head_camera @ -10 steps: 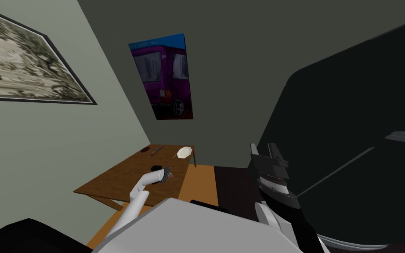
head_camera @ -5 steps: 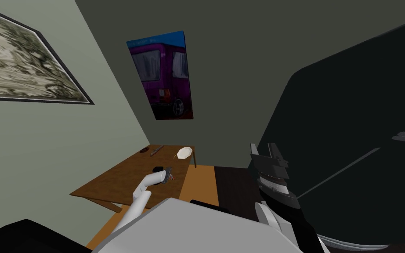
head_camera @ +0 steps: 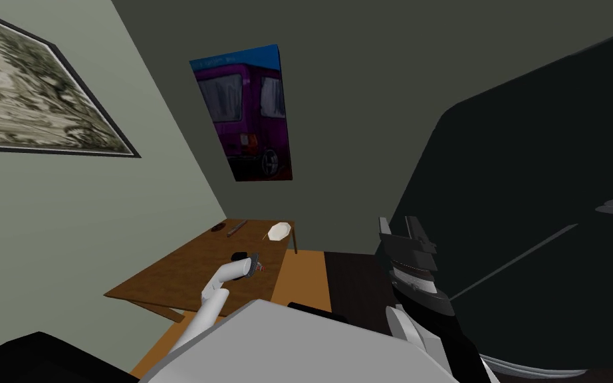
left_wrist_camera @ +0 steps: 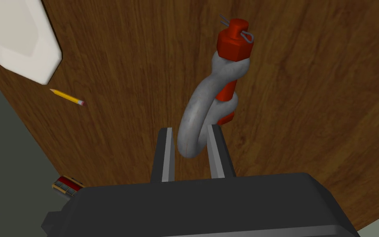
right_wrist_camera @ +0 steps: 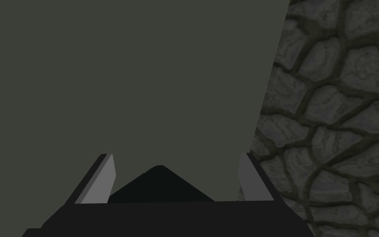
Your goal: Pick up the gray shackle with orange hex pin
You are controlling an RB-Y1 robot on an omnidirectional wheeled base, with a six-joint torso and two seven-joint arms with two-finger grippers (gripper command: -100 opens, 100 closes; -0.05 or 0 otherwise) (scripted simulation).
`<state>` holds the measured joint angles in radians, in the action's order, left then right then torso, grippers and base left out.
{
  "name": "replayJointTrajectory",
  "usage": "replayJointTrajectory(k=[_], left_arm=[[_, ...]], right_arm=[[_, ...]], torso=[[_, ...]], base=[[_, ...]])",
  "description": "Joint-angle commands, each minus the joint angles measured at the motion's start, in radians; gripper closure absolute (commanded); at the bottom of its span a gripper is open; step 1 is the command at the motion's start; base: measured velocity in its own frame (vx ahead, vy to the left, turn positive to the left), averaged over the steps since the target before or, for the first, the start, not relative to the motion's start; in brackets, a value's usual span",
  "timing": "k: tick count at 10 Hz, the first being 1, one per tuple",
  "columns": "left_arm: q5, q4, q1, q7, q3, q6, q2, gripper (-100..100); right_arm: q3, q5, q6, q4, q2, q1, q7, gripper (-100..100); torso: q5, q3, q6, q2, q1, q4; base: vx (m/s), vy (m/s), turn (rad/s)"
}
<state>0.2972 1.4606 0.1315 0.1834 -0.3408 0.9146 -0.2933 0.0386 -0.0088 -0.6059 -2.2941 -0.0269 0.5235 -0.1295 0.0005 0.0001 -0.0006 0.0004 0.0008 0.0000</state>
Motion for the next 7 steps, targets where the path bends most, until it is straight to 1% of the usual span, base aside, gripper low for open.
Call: replayJointTrajectory(k=[1, 2, 3, 5, 6, 7], left_arm=[[0.000, 0.000, 0.000, 0.000, 0.000, 0.000, 0.000, 100], [0.000, 0.000, 0.000, 0.000, 0.000, 0.000, 0.000, 0], [0.011, 0.034, 0.009, 0.002, -0.010, 0.031, -0.006, 100], [0.019, 0.067, 0.017, 0.005, -0.018, 0.060, -0.010, 100], [0.016, 0.055, 0.014, 0.005, -0.015, 0.048, -0.009, 100], [0.017, 0.057, 0.015, 0.005, -0.016, 0.051, -0.009, 0]], right_arm=[[0.000, 0.000, 0.000, 0.000, 0.000, 0.000, 0.000, 0], [0.000, 0.000, 0.000, 0.000, 0.000, 0.000, 0.000, 0], [0.000, 0.000, 0.000, 0.000, 0.000, 0.000, 0.000, 0], [0.000, 0.000, 0.000, 0.000, 0.000, 0.000, 0.000, 0], [0.000, 0.000, 0.000, 0.000, 0.000, 0.000, 0.000, 0], [0.000, 0.000, 0.000, 0.000, 0.000, 0.000, 0.000, 0]], torso=[[0.000, 0.000, 0.000, 0.000, 0.000, 0.000], [0.000, 0.000, 0.000, 0.000, 0.000, 0.000], [0.000, 0.000, 0.000, 0.000, 0.000, 0.000], [-0.001, 0.001, -0.001, 0.002, -0.002, 0.000], [-0.001, 0.001, -0.001, 0.003, -0.003, 0.001], [0.000, 0.001, 0.000, 0.002, -0.002, 0.000]], base=[[0.000, 0.000, 0.000], [0.000, 0.000, 0.000], [-0.014, -0.020, 0.016], [-0.025, -0.035, 0.019], [-0.012, -0.016, 0.006], [0.000, 0.000, 0.000]])
